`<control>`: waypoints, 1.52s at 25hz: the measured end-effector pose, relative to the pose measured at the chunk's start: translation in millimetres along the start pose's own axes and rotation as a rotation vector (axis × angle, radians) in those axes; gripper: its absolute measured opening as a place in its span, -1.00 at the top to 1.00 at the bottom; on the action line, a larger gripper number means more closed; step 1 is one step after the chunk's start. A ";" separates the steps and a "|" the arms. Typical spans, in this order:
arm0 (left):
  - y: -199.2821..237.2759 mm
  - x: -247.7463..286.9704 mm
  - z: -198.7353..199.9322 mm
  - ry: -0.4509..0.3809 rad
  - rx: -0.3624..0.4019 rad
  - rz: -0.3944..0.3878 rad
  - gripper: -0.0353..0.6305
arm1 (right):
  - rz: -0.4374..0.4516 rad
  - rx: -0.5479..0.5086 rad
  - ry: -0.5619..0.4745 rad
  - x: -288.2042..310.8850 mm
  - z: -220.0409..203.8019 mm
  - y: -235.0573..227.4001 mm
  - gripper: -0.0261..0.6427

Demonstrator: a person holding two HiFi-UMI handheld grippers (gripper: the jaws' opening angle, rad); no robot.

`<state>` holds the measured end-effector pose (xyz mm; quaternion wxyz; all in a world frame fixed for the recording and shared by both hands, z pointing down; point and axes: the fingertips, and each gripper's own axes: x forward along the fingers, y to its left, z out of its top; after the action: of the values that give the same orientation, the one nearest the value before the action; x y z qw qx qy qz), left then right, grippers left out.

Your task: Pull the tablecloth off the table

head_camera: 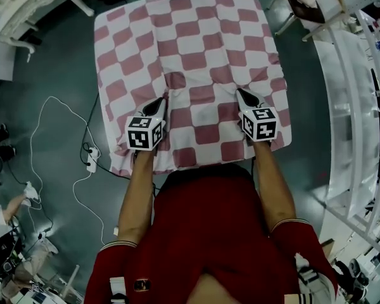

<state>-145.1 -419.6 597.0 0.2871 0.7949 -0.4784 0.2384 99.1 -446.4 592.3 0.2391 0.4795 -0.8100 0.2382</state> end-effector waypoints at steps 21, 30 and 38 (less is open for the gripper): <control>-61.7 -67.4 -21.8 -0.147 0.019 -0.127 0.86 | -0.008 -0.008 -0.131 -94.3 -35.0 54.0 0.89; -138.4 -148.1 -59.7 -0.271 0.015 -0.015 0.86 | 0.149 -0.024 -0.226 -193.6 -88.5 86.8 0.89; -219.6 -233.0 -112.4 -0.343 -0.008 0.086 0.86 | 0.294 0.010 -0.305 -295.9 -131.8 116.6 0.89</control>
<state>-59.6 -114.5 475.7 0.1940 0.8015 -0.5550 0.1096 142.1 -119.4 493.6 0.0740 0.3878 -0.8969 0.1991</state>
